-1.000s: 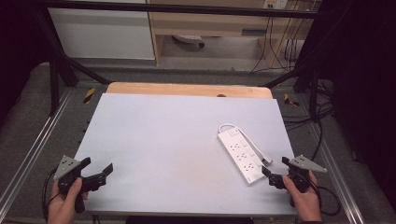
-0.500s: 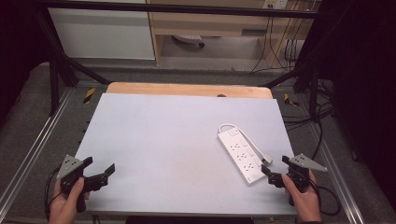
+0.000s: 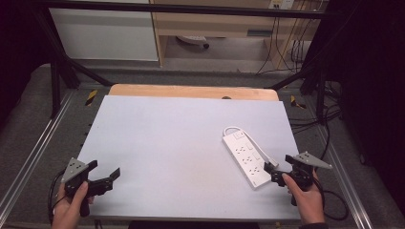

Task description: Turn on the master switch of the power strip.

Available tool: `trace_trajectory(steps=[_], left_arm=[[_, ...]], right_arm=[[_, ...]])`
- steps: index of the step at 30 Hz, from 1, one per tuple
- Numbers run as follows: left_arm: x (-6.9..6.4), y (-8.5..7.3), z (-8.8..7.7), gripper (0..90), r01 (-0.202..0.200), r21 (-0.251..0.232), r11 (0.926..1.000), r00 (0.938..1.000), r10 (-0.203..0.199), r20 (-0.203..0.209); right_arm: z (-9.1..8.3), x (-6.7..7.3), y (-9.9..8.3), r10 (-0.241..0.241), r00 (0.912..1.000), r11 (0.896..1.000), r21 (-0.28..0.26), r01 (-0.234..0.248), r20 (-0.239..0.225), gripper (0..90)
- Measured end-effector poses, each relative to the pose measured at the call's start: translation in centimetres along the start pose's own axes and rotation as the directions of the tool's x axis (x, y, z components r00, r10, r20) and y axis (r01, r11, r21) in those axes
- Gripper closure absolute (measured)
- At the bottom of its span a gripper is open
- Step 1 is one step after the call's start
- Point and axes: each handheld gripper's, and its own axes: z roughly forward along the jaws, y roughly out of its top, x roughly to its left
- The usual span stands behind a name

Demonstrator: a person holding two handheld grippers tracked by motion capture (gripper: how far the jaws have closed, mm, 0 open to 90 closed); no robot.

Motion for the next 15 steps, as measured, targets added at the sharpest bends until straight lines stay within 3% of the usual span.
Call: trace_trajectory(steps=[15], left_arm=[[-0.1,0.0,0.1,7.3,-0.01,0.012,0.9999,0.9999,0.01,0.001]], right_arm=[[1.3,1.1,2.5,-0.032,0.9994,0.999,-0.012,0.032,-0.012,3.0]])
